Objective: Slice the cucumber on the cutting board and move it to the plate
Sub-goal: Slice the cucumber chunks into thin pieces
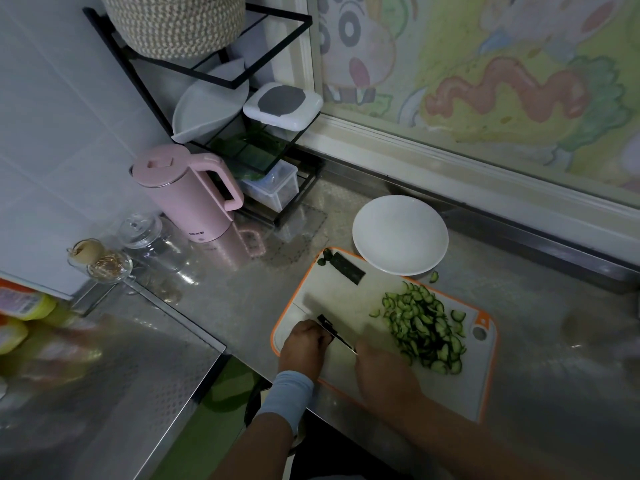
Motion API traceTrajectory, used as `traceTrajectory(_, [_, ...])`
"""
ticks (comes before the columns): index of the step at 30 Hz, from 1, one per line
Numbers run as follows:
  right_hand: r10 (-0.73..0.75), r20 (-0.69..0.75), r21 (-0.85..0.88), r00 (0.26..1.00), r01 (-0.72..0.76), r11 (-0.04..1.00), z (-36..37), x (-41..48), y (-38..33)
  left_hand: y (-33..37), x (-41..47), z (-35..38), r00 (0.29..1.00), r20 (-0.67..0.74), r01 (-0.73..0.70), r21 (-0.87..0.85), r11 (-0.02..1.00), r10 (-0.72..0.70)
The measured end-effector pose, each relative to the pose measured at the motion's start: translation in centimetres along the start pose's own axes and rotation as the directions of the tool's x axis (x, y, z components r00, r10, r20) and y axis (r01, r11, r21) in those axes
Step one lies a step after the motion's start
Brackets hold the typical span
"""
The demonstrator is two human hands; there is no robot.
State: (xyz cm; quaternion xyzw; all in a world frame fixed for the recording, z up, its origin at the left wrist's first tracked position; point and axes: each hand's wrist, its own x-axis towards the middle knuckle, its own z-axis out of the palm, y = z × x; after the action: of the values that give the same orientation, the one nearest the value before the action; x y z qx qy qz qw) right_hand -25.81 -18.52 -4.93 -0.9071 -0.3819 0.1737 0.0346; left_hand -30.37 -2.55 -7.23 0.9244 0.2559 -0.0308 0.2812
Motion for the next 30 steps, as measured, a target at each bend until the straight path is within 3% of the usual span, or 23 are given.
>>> traceTrajectory(8, [-0.012, -0.102, 0.063, 0.995, 0.019, 0.998, 1.2, 1.1, 0.2, 0.3, -0.3, 0.1, 1.000, 0.001, 0.009, 0.011, 1.000, -0.009])
traceTrajectory(12, [-0.010, -0.025, -0.037, 1.000, 0.009, 0.999, 0.9, 2.0, -0.2, 0.2, -0.3, 0.3, 1.000, -0.017, 0.018, -0.003, 1.000, -0.018])
traceTrajectory(14, [0.010, 0.026, 0.002, 1.000, -0.010, 1.000, 1.0, 1.9, -0.2, 0.2, -0.4, 0.0, 1.000, -0.018, 0.007, -0.011, 1.000, -0.007])
traceTrajectory(16, [0.011, 0.024, 0.085, 1.000, -0.013, 0.996, 0.7, 1.5, -0.5, 0.2, -0.4, -0.2, 1.000, -0.019, -0.007, -0.026, 1.000, 0.006])
traceTrajectory(19, [0.020, -0.086, 0.078, 0.996, -0.013, 0.997, 0.8, 0.9, 0.0, 0.1, -0.4, -0.1, 0.999, -0.027, -0.034, -0.029, 0.999, 0.033])
traceTrajectory(24, [0.028, 0.019, 0.055, 0.999, -0.029, 0.998, 0.9, 0.2, 0.5, -0.2, -0.6, 0.1, 0.998, -0.047, -0.050, -0.035, 0.998, 0.048])
traceTrajectory(27, [0.018, 0.014, -0.001, 1.000, -0.018, 1.000, 0.7, 0.5, 0.5, -0.3, -0.6, 0.1, 0.997, -0.044, -0.061, -0.016, 0.998, 0.060])
traceTrajectory(29, [0.030, -0.063, -0.053, 0.998, -0.033, 0.998, 0.2, 0.7, -0.2, -0.4, -0.6, 0.0, 0.996, -0.033, -0.079, -0.004, 0.997, 0.079])
traceTrajectory(30, [0.043, -0.014, -0.018, 0.999, -0.044, 0.999, 0.1, 0.9, -0.6, -0.5, -0.6, -0.1, 0.997, -0.016, -0.078, -0.005, 0.997, 0.078])
